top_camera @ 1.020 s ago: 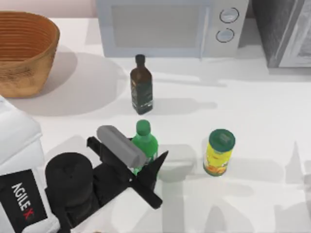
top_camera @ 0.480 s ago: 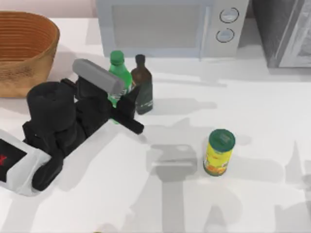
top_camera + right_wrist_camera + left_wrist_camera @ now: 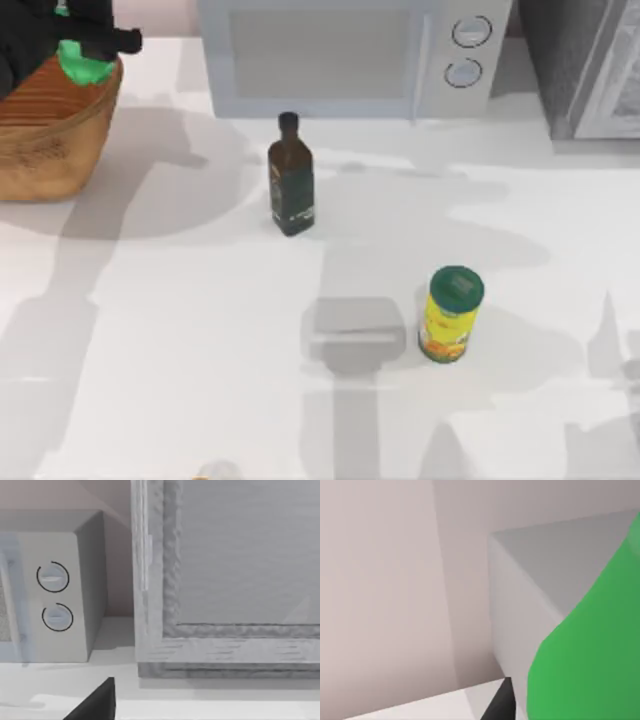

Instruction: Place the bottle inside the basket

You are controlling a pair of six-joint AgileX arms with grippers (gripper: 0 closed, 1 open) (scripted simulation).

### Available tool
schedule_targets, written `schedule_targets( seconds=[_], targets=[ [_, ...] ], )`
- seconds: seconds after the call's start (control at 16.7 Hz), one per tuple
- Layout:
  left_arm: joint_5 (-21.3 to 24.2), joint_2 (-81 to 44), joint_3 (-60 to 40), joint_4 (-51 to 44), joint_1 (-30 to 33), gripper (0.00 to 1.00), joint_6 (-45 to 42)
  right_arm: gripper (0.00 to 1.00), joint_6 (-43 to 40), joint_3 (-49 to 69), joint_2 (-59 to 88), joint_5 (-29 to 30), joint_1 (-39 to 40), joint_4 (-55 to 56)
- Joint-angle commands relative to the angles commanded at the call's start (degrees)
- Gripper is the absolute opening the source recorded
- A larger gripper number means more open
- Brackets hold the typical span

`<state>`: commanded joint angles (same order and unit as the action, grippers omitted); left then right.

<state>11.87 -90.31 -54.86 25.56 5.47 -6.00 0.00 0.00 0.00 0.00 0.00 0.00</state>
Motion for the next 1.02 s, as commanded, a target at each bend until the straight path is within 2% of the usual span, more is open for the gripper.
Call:
schedule_targets(
  seconds=[0.24,0.42,0.78,1.02],
  targets=[
    [-1.2,3.7,-8.2,-13.6,-9.8,0.00,1.7,1.00,0.0,0.0,0.0,0.0,0.0,0.0],
    [-2.2,5.2,-11.1,-18.0,-13.7,0.00,2.7,1.00,0.0,0.0,0.0,0.0,0.0,0.0],
    [-2.3,4.8,-11.2,-18.0,-13.8,0.00,2.6,1.00,0.0,0.0,0.0,0.0,0.0,0.0],
    [-2.7,0.3,-12.2,-14.2,-13.6,0.00,2.8,1.00,0.0,0.0,0.0,0.0,0.0,0.0]
  ],
)
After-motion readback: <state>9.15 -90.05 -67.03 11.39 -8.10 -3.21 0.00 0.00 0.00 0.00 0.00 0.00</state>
